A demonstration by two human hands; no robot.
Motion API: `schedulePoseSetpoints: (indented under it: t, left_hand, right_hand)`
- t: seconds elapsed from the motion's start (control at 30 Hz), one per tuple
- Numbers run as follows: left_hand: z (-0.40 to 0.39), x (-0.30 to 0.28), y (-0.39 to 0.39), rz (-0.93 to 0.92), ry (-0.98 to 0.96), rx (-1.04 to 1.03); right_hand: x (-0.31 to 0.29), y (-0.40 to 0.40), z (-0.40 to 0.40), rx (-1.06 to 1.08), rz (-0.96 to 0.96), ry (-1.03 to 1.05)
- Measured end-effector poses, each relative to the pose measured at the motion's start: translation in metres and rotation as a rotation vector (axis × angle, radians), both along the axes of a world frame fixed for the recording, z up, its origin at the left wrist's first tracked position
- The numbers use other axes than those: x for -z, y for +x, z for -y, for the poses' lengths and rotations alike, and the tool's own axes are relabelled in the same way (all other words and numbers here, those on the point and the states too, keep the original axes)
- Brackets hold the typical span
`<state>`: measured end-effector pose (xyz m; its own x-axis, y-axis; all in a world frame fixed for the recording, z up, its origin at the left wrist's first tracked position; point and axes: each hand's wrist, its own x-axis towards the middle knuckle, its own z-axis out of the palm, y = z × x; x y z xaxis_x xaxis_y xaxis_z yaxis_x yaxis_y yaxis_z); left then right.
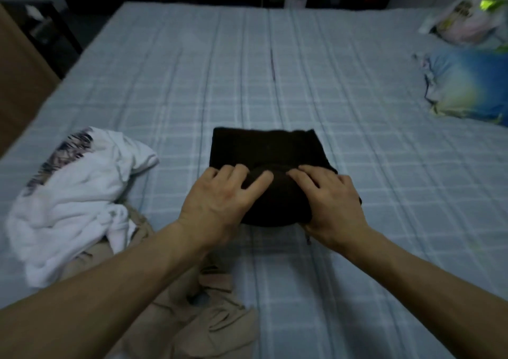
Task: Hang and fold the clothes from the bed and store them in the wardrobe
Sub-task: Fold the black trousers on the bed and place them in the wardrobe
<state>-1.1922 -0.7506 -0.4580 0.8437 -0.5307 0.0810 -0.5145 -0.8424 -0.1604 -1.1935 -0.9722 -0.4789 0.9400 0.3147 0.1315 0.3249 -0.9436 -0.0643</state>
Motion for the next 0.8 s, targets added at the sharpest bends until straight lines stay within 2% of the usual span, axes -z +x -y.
schedulePoseSetpoints:
  t: [0.27, 0.47, 0.63, 0.8]
  left_hand:
    - [-0.006, -0.146, -0.095, 0.008, 0.001, -0.063]
    - [-0.03, -0.251, -0.184, 0.066, -0.033, -0.189]
    - [-0.065, -0.314, -0.254, 0.18, -0.03, -0.307]
    - [-0.112, -0.354, -0.32, 0.256, -0.006, -0.447]
  right_hand:
    - [-0.136, -0.076, -0.003, -0.11, 0.019, 0.023]
    - [-0.244, -0.135, -0.032, -0.235, 0.042, 0.034]
    - [-0.309, -0.174, -0.074, -0.381, 0.113, 0.084]
    - [-0.351, -0.207, -0.138, -0.534, 0.179, 0.126]
